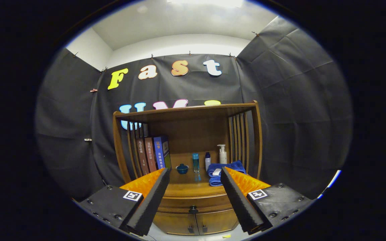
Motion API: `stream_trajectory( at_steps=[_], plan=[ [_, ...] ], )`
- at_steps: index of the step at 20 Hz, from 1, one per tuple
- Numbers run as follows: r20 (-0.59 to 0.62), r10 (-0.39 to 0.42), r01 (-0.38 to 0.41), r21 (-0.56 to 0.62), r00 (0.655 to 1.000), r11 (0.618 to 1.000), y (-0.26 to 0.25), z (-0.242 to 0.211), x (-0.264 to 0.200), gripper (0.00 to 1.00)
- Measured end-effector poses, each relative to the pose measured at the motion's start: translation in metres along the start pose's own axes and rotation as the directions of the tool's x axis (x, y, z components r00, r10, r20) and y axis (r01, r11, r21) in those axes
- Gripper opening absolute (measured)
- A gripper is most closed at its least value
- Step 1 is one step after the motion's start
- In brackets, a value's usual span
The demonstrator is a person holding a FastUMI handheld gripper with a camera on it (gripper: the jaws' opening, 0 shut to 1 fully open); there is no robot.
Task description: Pull open the drawer, take out the items inside it, and place them on the countertop above the cabinet.
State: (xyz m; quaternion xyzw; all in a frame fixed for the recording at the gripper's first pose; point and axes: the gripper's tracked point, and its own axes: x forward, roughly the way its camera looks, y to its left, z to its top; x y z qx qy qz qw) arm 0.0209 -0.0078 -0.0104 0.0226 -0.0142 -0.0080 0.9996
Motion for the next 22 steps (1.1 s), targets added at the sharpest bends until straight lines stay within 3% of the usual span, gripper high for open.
stream_trajectory(
  at_steps=[8,19,22],
  plan=[
    [-0.026,0.032,-0.033,-0.047,0.999,0.998,0.002,-0.052,0.018,0.99],
    [-0.093,-0.003,-0.001,-0.043,0.996,0.999,-0.003,-0.193,0.060,0.99],
    [-0.167,-0.021,0.015,-0.037,0.986,0.999,-0.007,-0.241,0.080,0.99]
  ],
)
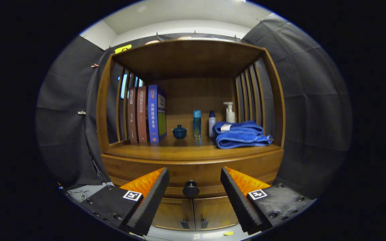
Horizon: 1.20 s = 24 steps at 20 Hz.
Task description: Pull open the drawer, take out the items inside it, and place them on the countertop above the cabinet.
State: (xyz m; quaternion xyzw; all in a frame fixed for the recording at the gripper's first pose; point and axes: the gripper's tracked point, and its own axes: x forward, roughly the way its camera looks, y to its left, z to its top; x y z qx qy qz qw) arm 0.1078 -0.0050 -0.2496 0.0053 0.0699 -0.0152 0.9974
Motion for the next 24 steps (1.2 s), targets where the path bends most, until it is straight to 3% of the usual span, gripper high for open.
stream_trajectory(
  at_steps=[9,11,14,17,18,24],
  plan=[
    [-0.140,0.019,-0.021,-0.014,0.990,1.000,0.009,-0.069,0.055,1.00],
    [-0.146,0.017,-0.019,-0.011,0.989,1.000,0.011,-0.075,0.062,0.87],
    [-0.149,0.012,-0.015,-0.023,0.989,1.000,0.013,-0.075,0.066,0.54],
    [-0.154,0.001,-0.013,-0.078,0.988,0.997,0.012,-0.075,0.059,0.47],
    [-0.162,-0.001,-0.014,-0.089,0.987,0.996,0.012,-0.077,0.062,0.37],
    [-0.165,-0.002,-0.004,-0.036,0.986,0.999,0.012,-0.076,0.047,0.37]
  ],
)
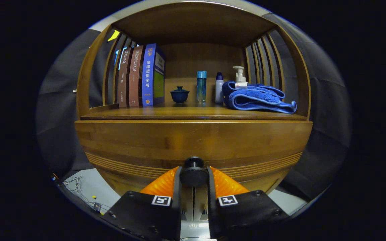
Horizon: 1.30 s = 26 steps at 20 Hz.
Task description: Pull open the drawer, take out the items inside it, and place them on the countertop above the cabinet.
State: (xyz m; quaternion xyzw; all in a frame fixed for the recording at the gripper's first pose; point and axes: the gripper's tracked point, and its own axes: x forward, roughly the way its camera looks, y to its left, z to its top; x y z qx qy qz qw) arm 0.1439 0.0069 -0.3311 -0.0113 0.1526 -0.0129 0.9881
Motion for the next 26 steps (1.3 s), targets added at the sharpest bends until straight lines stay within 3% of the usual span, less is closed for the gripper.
stream_trajectory(
  at_steps=[14,26],
  plan=[
    [0.007,-0.001,0.001,0.035,1.000,0.999,-0.002,-0.021,-0.110,0.36],
    [-0.013,0.008,-0.008,0.057,1.000,0.998,-0.001,-0.036,-0.147,0.36]
  ],
)
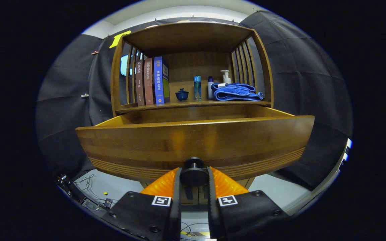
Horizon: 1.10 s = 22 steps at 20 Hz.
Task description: Pull open the drawer, take out the items inside it, and place them on the countertop above the cabinet.
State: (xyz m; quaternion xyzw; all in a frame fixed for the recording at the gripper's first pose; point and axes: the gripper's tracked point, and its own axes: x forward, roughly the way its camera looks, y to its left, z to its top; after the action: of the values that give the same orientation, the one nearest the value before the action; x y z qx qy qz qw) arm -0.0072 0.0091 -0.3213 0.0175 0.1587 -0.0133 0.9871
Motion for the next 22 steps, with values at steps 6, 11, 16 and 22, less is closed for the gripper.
stream_trajectory(
  at_steps=[6,11,16,22],
  plan=[
    [0.014,0.012,-0.012,0.025,1.000,1.000,0.002,0.001,-0.010,0.67],
    [-0.022,0.019,-0.019,-0.009,1.000,1.000,0.001,0.012,-0.024,1.00],
    [-0.012,0.021,-0.022,-0.017,1.000,1.000,-0.001,0.065,-0.042,1.00],
    [-0.110,0.023,-0.023,0.006,0.994,1.000,-0.008,0.129,-0.023,1.00]
  ],
)
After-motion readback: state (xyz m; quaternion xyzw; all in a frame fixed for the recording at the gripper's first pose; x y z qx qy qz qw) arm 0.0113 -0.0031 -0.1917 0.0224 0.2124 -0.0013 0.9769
